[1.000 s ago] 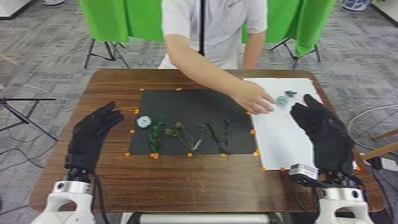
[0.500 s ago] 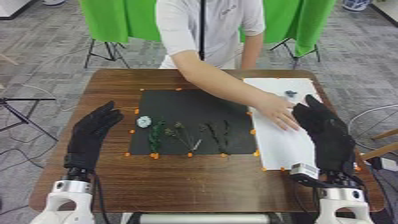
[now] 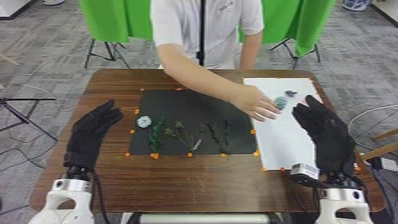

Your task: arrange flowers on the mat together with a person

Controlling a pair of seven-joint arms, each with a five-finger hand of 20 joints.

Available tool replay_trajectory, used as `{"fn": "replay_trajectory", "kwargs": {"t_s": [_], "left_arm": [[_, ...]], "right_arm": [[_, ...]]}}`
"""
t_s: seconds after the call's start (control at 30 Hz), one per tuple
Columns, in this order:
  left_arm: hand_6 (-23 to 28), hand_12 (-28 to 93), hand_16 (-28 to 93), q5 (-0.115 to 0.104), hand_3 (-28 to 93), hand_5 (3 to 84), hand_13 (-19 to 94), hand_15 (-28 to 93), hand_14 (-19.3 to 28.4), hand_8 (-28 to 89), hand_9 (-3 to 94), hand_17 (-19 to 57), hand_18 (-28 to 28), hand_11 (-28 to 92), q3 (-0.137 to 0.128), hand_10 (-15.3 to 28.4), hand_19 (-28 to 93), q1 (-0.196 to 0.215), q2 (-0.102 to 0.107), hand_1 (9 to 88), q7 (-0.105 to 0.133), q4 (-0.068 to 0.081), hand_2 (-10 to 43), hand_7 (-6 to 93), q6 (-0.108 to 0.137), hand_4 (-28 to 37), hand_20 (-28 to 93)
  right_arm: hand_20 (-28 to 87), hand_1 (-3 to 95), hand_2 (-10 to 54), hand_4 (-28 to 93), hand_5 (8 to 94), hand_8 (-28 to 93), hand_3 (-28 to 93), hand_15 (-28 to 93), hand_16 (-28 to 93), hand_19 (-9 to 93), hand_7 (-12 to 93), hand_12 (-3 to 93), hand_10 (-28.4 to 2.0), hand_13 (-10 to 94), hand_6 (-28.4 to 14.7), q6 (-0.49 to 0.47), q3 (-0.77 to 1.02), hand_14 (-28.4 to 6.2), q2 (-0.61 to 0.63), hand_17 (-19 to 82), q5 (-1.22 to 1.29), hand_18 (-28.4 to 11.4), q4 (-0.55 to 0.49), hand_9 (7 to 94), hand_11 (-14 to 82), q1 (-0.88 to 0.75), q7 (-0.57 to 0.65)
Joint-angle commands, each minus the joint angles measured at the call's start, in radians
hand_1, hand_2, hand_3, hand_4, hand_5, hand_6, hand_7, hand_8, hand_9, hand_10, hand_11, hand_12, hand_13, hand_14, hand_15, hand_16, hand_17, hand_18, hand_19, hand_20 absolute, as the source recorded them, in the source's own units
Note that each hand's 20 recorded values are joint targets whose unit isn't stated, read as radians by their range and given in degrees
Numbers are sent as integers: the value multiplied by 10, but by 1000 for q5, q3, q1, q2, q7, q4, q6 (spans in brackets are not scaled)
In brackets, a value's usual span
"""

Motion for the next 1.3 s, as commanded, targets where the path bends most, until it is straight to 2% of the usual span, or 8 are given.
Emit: {"fn": "replay_trajectory", "kwargs": {"t_s": [0.03, 0.13, 0.33, 0.5, 0.73, 0.9, 1.3], "left_arm": [[28, 149, 62, -5, 677, 471, 358, 122, 169, -57, 443, 61, 130, 157, -3, 127, 59, 8, -5, 224, -3, 4, 24, 120, 1, -239, 204], [28, 149, 63, 1, 679, 470, 357, 123, 169, -57, 443, 60, 130, 157, -4, 127, 60, 8, -6, 223, -1, 7, 23, 121, -1, -238, 204], [28, 149, 63, -2, 679, 470, 358, 123, 169, -57, 443, 61, 131, 157, -18, 126, 58, 30, -19, 225, 0, 11, 20, 121, 17, -233, 202], [29, 149, 62, -7, 680, 471, 358, 122, 169, -57, 443, 63, 129, 157, -29, 127, 56, 35, -16, 227, 14, 16, 15, 122, 46, -230, 201], [29, 150, 62, -3, 680, 471, 359, 121, 168, -57, 444, 64, 128, 158, -23, 127, 54, 26, -17, 227, 8, 21, 14, 124, 37, -227, 202], [28, 150, 62, -6, 680, 471, 358, 122, 169, -58, 444, 65, 128, 160, -27, 127, 52, 40, -18, 228, 10, 15, 12, 125, 38, -227, 202], [29, 149, 62, -3, 676, 472, 358, 124, 169, -58, 444, 64, 128, 160, -30, 127, 54, 38, -22, 230, 6, 13, 14, 126, 31, -227, 203]], "right_arm": [[293, 95, 26, -176, 461, -90, 820, 116, 160, 20, 105, 125, -154, 367, -5, 24, 0, -135, -7, 214, 12, -124, -13, 467, 55, -18, -8], [293, 95, 26, -175, 462, -90, 820, 116, 160, 20, 106, 125, -154, 368, -5, 14, -1, -137, 0, 214, 8, -124, -10, 468, 55, -13, -5], [294, 95, 27, -175, 464, -90, 820, 116, 160, 20, 107, 125, -154, 369, -6, 18, -9, -137, -9, 215, 14, -124, -9, 469, 55, -14, -2], [294, 95, 28, -175, 465, -90, 819, 116, 160, 20, 108, 125, -154, 369, -5, 16, -10, -138, -4, 215, 13, -124, -7, 469, 56, -12, 1], [295, 94, 28, -175, 467, -90, 820, 117, 160, 19, 109, 126, -154, 371, -5, 24, -13, -136, -5, 216, 13, -123, -7, 472, 56, -10, -1], [296, 95, 28, -176, 468, -90, 820, 118, 161, 18, 109, 126, -153, 371, -5, 20, -13, -136, -9, 217, 11, -123, -10, 472, 56, -19, 0], [297, 95, 27, -175, 474, -90, 822, 117, 161, 17, 111, 127, -153, 371, -6, 24, -11, -136, -10, 217, 10, -123, -10, 473, 57, -24, 0]]}}
